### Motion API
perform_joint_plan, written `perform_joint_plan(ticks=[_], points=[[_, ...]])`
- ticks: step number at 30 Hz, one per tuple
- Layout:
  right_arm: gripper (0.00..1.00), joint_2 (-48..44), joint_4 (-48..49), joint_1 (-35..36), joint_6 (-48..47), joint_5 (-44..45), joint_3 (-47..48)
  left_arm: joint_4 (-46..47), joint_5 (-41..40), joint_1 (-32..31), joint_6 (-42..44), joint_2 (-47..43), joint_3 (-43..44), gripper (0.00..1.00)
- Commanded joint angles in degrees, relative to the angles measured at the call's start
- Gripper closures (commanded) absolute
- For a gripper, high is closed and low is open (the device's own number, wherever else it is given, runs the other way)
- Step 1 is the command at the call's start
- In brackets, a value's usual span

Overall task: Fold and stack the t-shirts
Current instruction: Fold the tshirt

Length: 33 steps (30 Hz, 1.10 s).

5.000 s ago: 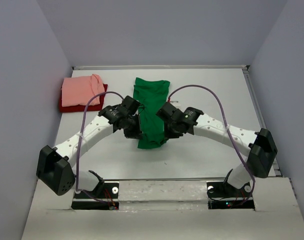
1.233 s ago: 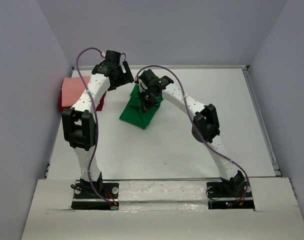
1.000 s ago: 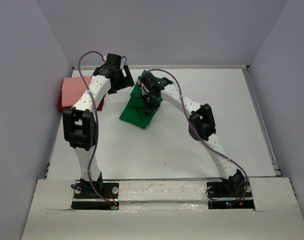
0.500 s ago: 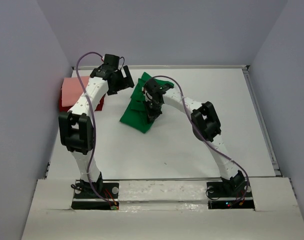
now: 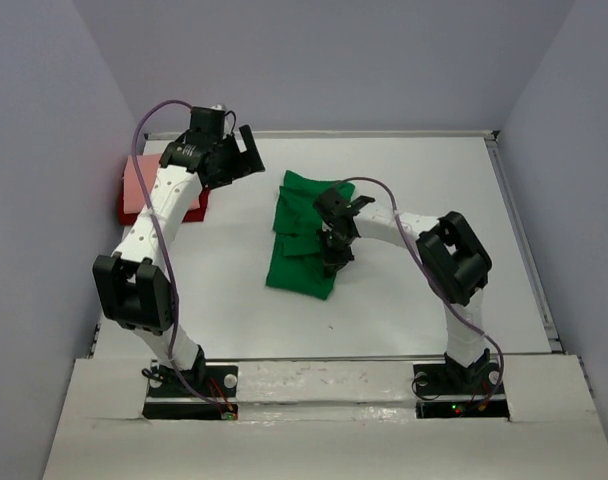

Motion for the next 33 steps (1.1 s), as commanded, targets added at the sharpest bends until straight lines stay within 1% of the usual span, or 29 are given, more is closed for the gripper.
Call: perform_joint_plan(ticks=[1,2,3,6,10,11,16,17,20,21,22,23,25,27,28,29,31,32,33], points=[[1.0,-4.7,-1.29,0.38,4.15,6.05,-7.9,-0.29,1.65,0.29,1.39,-4.86,-4.66,0.01],[1.0,-6.8,-1.29,0.38,4.86,7.61,-9.3,0.49,1.73,0.29,1.39,-6.17,-7.11,0.01],[1.0,-7.6,-1.03,0.38,5.82,7.98,-11.93,0.85,1.82,0.29,1.48,-6.88,-8.18,0.01],[1.0,-10.59,-0.94,0.38,7.67,9.04,-15.46,1.47,2.17,0.29,1.65,-8.73,-11.08,0.01],[1.0,-15.32,-1.55,0.38,8.47,13.42,-17.14,1.11,2.26,0.29,2.09,-9.61,-12.32,0.01],[1.0,-16.56,-2.34,0.38,8.56,15.95,-16.88,1.29,2.35,0.12,2.18,-9.88,-12.75,0.01],[1.0,-22.72,-10.68,1.6,7.68,21.6,-10.3,2.08,2.44,-0.5,2.27,-10.06,-14.25,0.01],[1.0,-23.33,-12.09,1.61,7.59,22.65,-7.41,2.26,2.44,-0.85,2.27,-9.79,-14.51,0.01],[1.0,-25.01,-16.05,2.13,6.71,21.7,-1.79,3.04,2.35,-1.64,2.01,-9.27,-15.21,0.01],[0.96,-25.18,-16.58,2.13,6.45,20.39,-0.98,3.22,2.35,-1.99,2.01,-9.0,-15.3,0.01],[0.89,-25.36,-15.45,2.13,4.97,18.37,-0.62,3.31,2.18,-2.6,2.01,-8.48,-15.31,0.01],[0.87,-25.01,-14.75,2.66,4.69,15.13,-0.53,3.4,1.74,-3.04,1.75,-8.3,-15.31,0.01],[0.83,-23.96,-11.41,2.66,3.3,12.83,-1.67,3.58,1.91,-4.36,1.83,-7.6,-15.22,0.01],[0.83,-20.46,-11.05,2.66,2.94,12.55,-1.15,3.4,2.09,-5.68,1.92,-6.37,-14.34,0.01],[0.86,-19.48,-10.87,2.66,2.41,12.99,-0.8,3.05,1.65,-7.08,1.92,-5.84,-13.64,0.01],[0.86,-18.34,-10.26,3.27,2.41,13.17,-0.36,2.87,1.12,-7.7,2.01,-5.66,-13.37,0.01],[0.84,-18.16,-7.98,3.28,1.01,11.25,-0.53,2.17,0.77,-8.93,2.44,-5.22,-12.85,0.01],[0.7,-17.81,-7.19,3.28,0.65,9.75,-0.7,1.39,0.51,-10.07,2.53,-4.87,-12.32,0.01],[0.65,-17.02,-6.75,3.28,0.3,9.83,-0.53,0.94,0.5,-10.51,2.62,-4.87,-12.14,0.01]])
